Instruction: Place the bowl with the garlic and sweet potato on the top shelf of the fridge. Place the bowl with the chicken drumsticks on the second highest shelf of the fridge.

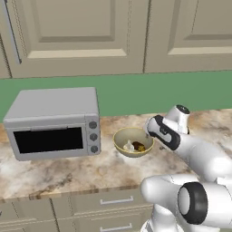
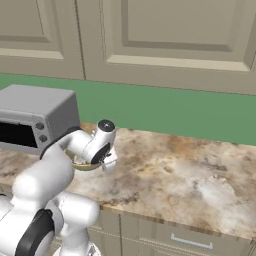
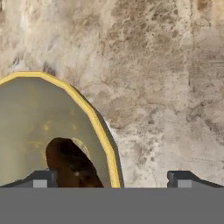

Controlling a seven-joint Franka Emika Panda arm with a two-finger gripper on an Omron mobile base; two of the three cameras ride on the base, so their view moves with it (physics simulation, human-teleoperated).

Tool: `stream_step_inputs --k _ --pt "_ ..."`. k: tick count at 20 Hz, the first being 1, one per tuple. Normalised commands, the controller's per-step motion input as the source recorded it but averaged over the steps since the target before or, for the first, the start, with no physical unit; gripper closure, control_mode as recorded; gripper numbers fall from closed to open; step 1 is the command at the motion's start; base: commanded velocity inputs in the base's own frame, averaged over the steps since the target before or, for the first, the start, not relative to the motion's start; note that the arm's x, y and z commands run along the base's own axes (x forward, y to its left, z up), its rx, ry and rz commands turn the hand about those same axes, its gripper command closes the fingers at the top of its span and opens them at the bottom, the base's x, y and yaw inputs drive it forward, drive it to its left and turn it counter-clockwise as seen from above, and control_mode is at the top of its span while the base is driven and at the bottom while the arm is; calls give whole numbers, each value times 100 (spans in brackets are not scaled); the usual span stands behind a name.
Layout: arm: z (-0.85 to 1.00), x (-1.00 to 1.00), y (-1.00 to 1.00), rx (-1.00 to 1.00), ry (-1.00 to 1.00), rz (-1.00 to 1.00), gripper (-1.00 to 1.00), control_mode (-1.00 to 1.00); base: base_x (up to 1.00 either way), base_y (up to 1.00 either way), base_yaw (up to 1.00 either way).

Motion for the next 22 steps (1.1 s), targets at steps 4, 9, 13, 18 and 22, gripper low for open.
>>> stream_step_inputs --k 4,9,13,18,22 --pt "-23 34 1 -1 1 0 -100 -100 0 0 0" --pt "-42 5 4 -2 9 4 -100 -100 0 0 0" --pt "-26 0 6 -2 6 5 100 -100 0 0 0" --pt "0 0 0 0 0 0 100 -100 0 0 0" --pt "2 -8 0 0 0 0 100 -100 0 0 0"
